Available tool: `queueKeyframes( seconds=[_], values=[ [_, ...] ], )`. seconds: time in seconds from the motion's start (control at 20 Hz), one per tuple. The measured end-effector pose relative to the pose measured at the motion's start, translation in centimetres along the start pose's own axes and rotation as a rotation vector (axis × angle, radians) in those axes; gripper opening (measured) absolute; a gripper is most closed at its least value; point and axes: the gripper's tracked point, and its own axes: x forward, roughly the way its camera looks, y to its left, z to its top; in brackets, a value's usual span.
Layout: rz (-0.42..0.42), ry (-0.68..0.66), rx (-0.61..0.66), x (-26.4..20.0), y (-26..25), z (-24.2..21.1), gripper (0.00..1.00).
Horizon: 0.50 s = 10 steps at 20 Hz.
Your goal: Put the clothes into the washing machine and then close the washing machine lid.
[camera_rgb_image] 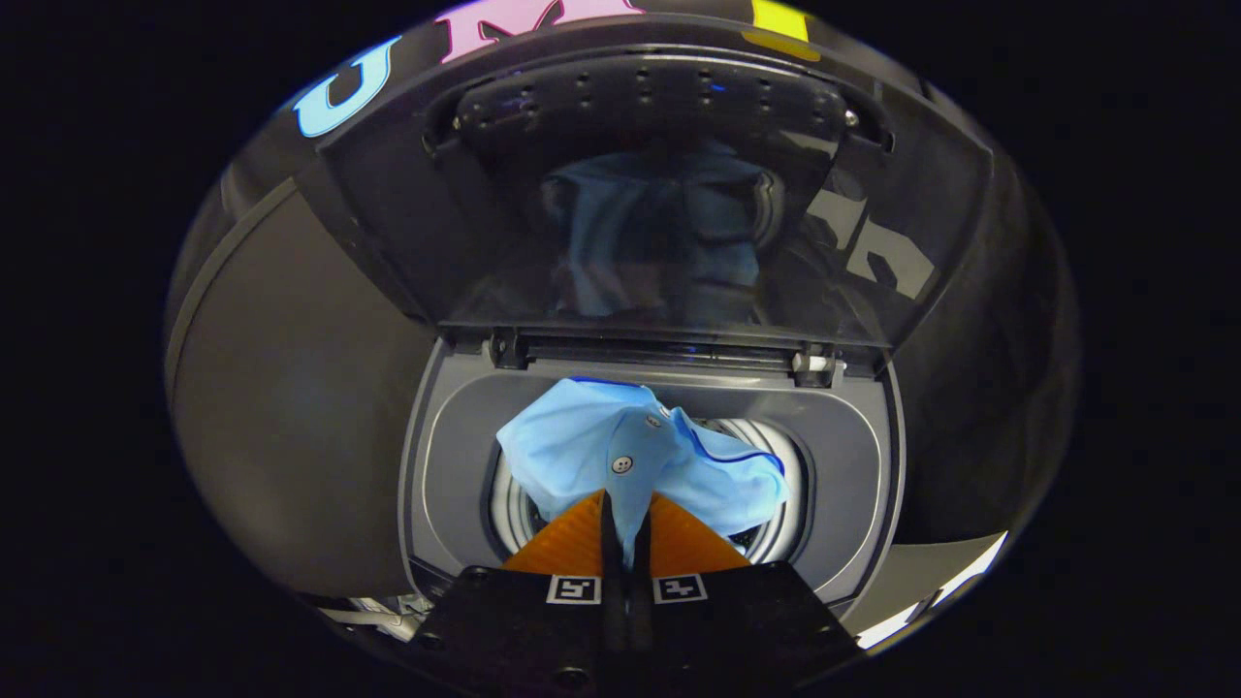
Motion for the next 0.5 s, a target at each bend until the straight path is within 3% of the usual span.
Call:
queueKeyframes(
  seconds=[0.5],
  values=[
    [-0.002, 0.031, -0.015, 1.6, -0.2, -1.5, 0.05]
  ],
)
